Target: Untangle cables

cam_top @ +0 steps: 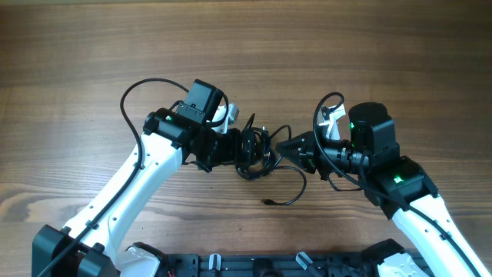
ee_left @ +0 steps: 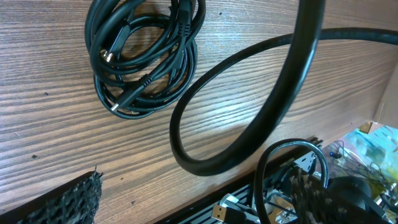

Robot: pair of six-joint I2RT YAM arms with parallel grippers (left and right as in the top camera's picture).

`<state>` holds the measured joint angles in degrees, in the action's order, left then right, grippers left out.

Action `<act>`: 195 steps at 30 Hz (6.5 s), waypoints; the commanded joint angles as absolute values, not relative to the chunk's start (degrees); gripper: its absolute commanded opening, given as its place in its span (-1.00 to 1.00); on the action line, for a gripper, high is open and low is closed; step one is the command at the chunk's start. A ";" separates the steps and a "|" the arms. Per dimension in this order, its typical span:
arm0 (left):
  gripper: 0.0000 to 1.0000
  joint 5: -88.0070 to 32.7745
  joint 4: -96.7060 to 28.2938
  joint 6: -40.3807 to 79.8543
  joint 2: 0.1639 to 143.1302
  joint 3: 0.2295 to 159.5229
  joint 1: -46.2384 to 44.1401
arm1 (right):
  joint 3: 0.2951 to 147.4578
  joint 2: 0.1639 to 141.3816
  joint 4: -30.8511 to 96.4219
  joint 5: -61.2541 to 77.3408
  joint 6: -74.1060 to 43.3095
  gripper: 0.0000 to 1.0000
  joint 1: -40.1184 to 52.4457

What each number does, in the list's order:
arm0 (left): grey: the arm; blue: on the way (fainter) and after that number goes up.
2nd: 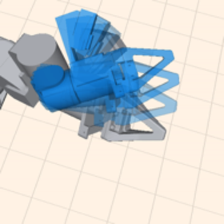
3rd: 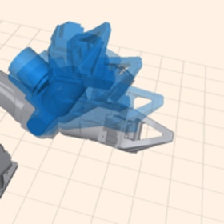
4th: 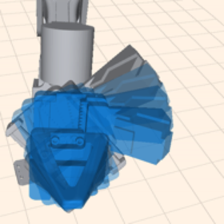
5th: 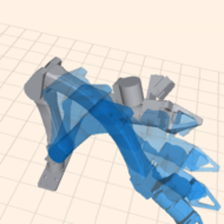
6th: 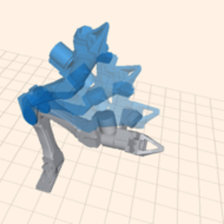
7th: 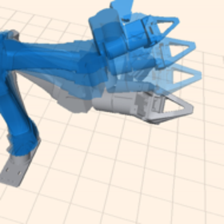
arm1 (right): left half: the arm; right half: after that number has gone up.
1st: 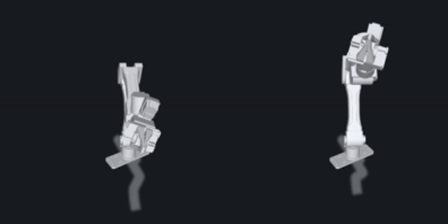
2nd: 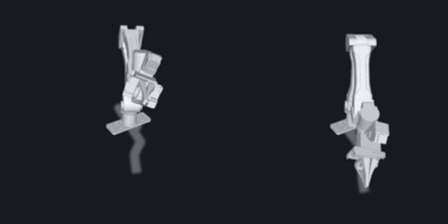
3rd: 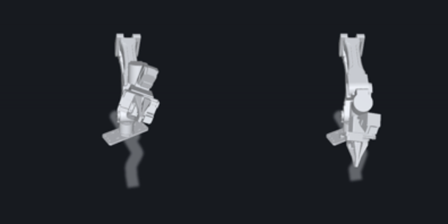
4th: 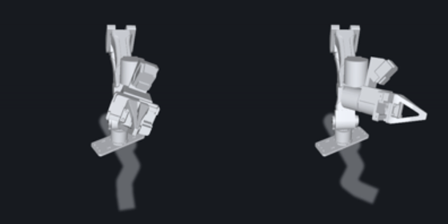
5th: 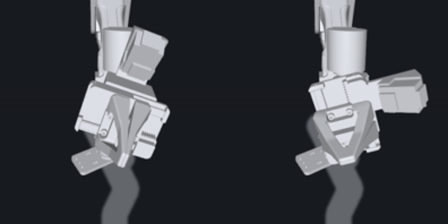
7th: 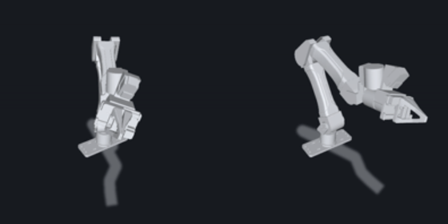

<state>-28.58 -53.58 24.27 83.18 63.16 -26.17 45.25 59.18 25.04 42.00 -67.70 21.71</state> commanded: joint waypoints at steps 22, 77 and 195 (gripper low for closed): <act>1.00 -27.35 -53.41 24.43 82.85 63.77 -25.87 | 45.84 59.42 24.71 43.29 -67.53 -0.91 21.91; 1.00 -20.21 -53.43 29.47 82.85 63.75 -25.87 | 45.84 59.48 24.69 41.78 -67.53 -0.91 21.91; -0.92 -20.38 -50.11 35.00 66.76 68.38 -26.04 | 45.74 62.54 14.66 57.41 -61.47 -0.91 21.91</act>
<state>-15.64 -50.52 35.07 67.46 66.85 -26.17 45.25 62.11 14.61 58.37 -62.67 21.71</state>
